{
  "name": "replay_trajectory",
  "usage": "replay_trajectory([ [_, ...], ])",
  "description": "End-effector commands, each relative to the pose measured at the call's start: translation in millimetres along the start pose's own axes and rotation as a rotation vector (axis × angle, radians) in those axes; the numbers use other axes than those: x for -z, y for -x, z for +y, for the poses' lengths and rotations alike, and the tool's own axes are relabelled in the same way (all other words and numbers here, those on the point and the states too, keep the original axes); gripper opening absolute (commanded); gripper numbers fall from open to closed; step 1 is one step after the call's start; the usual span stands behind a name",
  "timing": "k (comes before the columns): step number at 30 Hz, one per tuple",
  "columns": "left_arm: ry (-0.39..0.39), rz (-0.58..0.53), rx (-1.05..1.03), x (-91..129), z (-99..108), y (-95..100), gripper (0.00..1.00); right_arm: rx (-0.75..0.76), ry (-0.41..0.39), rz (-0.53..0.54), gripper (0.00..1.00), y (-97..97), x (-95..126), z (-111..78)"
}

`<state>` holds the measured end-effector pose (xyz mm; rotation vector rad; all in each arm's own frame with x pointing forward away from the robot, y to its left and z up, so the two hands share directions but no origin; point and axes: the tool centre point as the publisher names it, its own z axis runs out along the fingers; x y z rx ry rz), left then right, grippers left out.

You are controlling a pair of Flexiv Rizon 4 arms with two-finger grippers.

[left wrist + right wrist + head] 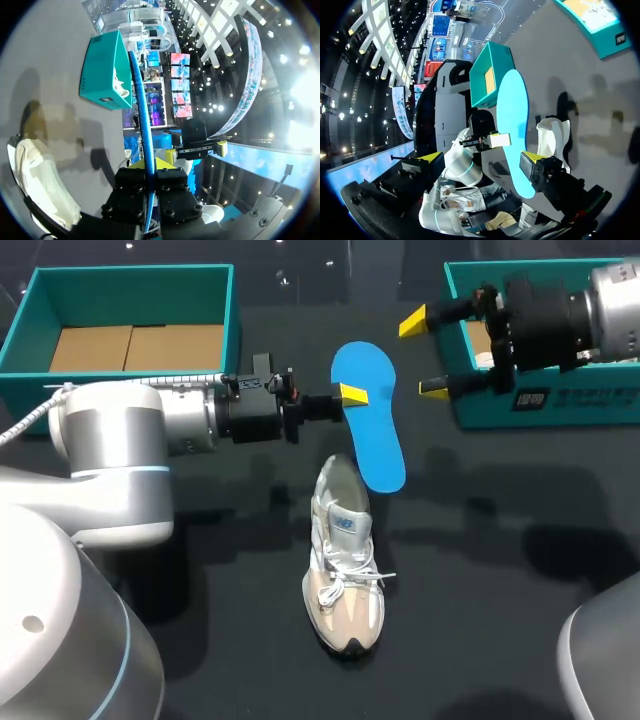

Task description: Take the shoe out of the shoebox, open the shoe tongue, remove and reinsert the insole, then place the shoe into the shoebox

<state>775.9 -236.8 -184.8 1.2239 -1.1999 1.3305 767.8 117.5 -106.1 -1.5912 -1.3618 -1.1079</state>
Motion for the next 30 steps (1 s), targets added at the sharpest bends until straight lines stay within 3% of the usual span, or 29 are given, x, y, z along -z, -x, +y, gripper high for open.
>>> replay_trajectory([
  [1, -0.005, 0.001, 0.000, -1, 1, 0.3, 0.00, 0.001, 0.006, 0.297, 1.00, 12.1, 1, -2.5],
  [19, -0.005, 0.001, 0.000, -1, 1, 0.3, 0.00, -0.014, -0.005, 0.299, 1.00, 22.3, 8, 0.4],
  [25, -0.004, 0.007, -0.170, 7, -3, -10.4, 0.00, -0.008, -0.016, 0.292, 1.00, 21.9, 10, 1.0],
  [30, 0.002, 0.022, -0.455, 22, -9, -29.6, 0.00, -0.005, -0.017, 0.296, 1.00, 22.2, 11, 1.6],
])
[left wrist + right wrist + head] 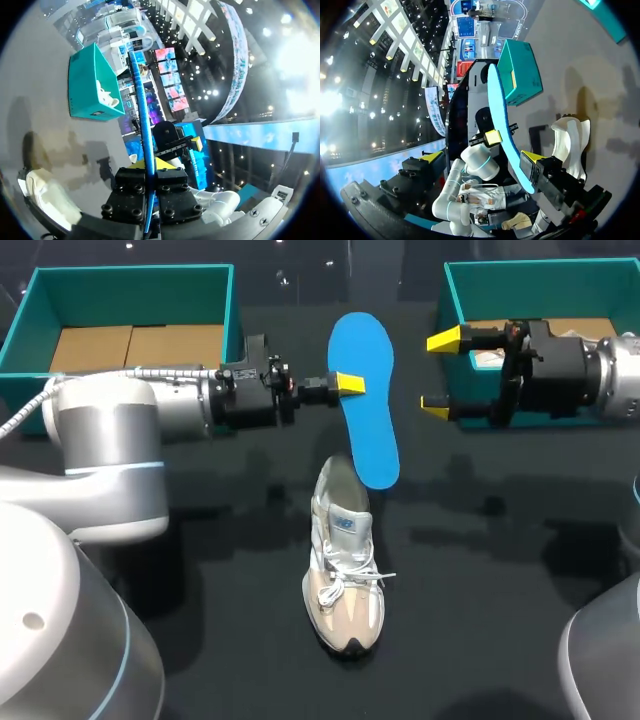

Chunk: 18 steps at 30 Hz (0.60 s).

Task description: Take the shoe out of the shoebox, open the shoe tongue, remove and reinsert the insole, then place the shoe into the shoebox

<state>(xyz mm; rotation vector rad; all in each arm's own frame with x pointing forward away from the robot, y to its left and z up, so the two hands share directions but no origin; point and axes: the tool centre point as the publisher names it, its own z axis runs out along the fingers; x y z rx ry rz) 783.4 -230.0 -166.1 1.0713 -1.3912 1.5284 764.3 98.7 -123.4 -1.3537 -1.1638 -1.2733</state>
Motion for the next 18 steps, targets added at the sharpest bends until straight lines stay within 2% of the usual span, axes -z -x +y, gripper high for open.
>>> replay_trajectory([
  [1, 0.003, -0.003, -0.258, 18, -4, -14.5, 0.00, -0.002, -0.003, -0.003, 1.00, -0.2, -1, 2.1],
  [7, 0.028, 0.031, -0.597, 31, -16, -37.6, 0.00, -0.002, -0.003, -0.003, 1.00, -0.2, -1, 2.1],
  [9, 0.011, 0.072, -0.806, 38, -19, -45.3, 0.00, -0.002, -0.003, -0.003, 1.00, -0.2, -1, 2.1],
  [18, 0.011, 0.072, -0.806, 38, -19, -45.3, 0.00, -0.002, -0.003, -0.003, 1.00, -0.2, -1, 2.1],
])
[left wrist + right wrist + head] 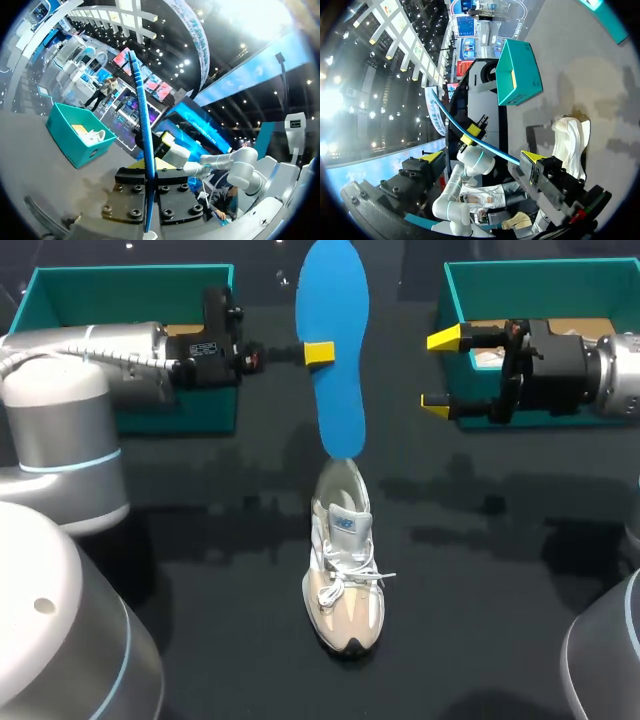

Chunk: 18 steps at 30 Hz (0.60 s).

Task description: Take the shoe out of the shoebox, open the shoe tongue, remove and reinsert the insole, then place the shoe into the shoebox

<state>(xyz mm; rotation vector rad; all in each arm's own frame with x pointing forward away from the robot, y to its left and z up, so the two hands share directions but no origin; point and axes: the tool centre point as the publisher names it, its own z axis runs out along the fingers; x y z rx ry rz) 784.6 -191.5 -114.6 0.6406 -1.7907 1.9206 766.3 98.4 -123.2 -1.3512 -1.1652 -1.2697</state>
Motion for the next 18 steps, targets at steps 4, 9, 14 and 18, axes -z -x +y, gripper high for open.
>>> replay_trajectory([
  [4, -0.013, 0.043, -0.260, -1, 3, 0.4, 0.00, -0.001, 0.001, -0.003, 1.00, 0.1, -1, 0.1],
  [9, -0.030, 0.092, -0.446, 0, -8, -7.0, 0.00, -0.001, 0.001, -0.003, 1.00, 0.1, -1, 0.1],
  [14, -0.022, 0.088, -0.710, 7, -10, -15.3, 0.00, -0.001, 0.001, -0.003, 1.00, 0.1, -1, 0.1],
  [18, -0.019, 0.056, -0.927, 11, -6, -17.2, 0.00, -0.001, 0.001, -0.003, 1.00, 0.1, -1, 0.1],
])
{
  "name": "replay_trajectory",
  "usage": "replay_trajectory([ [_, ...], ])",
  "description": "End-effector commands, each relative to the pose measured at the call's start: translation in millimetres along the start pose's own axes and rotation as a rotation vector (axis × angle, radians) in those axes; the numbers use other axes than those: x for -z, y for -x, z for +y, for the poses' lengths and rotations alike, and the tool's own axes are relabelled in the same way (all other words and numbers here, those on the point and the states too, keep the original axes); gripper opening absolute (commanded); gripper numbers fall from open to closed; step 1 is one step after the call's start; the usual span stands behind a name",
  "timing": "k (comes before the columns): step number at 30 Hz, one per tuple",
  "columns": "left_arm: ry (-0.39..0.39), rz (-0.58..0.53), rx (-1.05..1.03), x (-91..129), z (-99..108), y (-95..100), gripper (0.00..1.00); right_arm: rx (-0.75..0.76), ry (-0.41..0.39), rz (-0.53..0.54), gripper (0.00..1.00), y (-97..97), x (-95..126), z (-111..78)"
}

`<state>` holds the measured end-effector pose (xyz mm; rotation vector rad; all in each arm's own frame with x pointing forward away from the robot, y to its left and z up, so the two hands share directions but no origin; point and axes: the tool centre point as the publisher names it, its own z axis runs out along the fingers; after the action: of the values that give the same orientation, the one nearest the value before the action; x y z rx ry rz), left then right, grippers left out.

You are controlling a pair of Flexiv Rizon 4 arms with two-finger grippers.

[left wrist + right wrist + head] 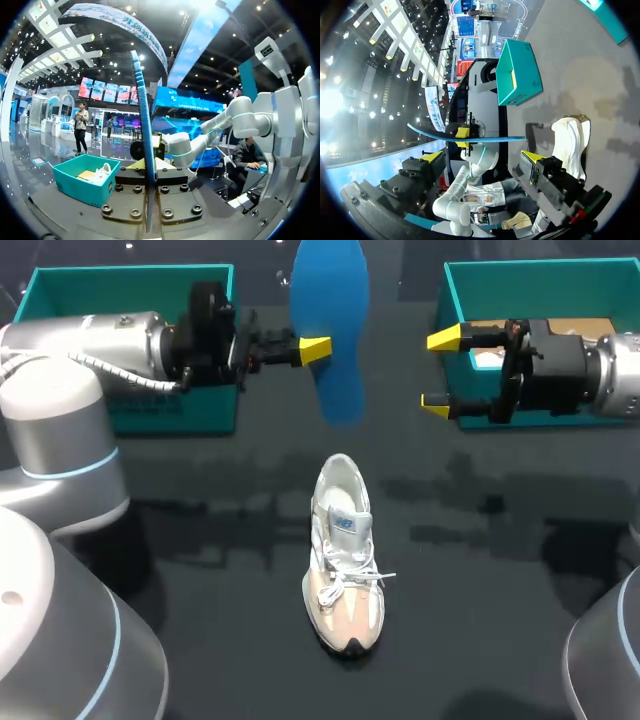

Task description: Take the shoe out of the shoebox, open the shoe tongue, remove and reinsert the insole, then place the shoe into the shoebox

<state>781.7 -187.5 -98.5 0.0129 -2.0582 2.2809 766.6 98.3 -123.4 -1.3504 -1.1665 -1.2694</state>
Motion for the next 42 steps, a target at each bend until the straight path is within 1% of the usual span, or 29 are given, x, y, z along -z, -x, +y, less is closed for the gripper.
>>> replay_trajectory([
  [1, 0.030, -0.039, -0.403, 9, 3, -8.0, 0.00, -0.002, 0.002, -0.002, 1.00, -0.1, -2, -0.2],
  [3, 0.069, -0.072, -0.585, 9, 9, -7.0, 0.00, -0.002, 0.002, -0.002, 1.00, -0.1, -2, -0.2],
  [4, 0.112, -0.063, -0.565, 9, 11, -4.5, 0.00, -0.002, 0.002, -0.002, 1.00, -0.1, -2, -0.2],
  [15, 0.112, -0.063, -0.565, 9, 11, -4.5, 0.00, -0.002, 0.002, -0.002, 1.00, -0.1, -2, -0.2],
  [17, 0.090, -0.026, -0.616, 8, 11, -7.1, 0.00, -0.002, 0.002, -0.002, 1.00, -0.1, -2, -0.2],
  [19, 0.089, -0.023, -0.697, 6, 11, -6.5, 0.00, -0.002, 0.002, -0.002, 1.00, -0.1, -2, -0.2],
  [21, 0.068, 0.000, -0.741, 6, 11, -6.1, 0.00, -0.002, 0.002, -0.002, 1.00, -0.1, -2, -0.2],
  [22, 0.082, -0.009, -0.775, 6, 11, -5.9, 0.00, -0.002, 0.002, -0.002, 1.00, -0.1, -2, -0.2],
  [25, 0.082, 0.006, -0.890, 7, 12, -6.5, 0.00, -0.002, 0.002, -0.002, 1.00, -0.1, -2, -0.2],
  [27, 0.113, 0.011, -1.004, 9, 10, -7.5, 0.00, -0.002, 0.002, -0.002, 1.00, -0.1, -2, -0.2],
  [37, 0.113, 0.011, -1.004, 9, 10, -7.5, 0.00, -0.002, 0.002, -0.002, 1.00, -0.1, -2, -0.2],
  [39, 0.101, 0.044, -1.088, 3, 12, -7.2, 0.00, -0.002, 0.002, -0.002, 1.00, -0.1, -2, -0.2],
  [40, 0.110, 0.048, -1.131, 1, 13, -6.4, 0.00, -0.005, -0.019, -0.015, 1.00, -2.3, -2, 1.2],
  [42, 0.102, 0.058, -1.235, -4, 13, -4.9, 0.00, -0.014, -0.033, -0.018, 1.00, -4.1, -3, 2.2],
])
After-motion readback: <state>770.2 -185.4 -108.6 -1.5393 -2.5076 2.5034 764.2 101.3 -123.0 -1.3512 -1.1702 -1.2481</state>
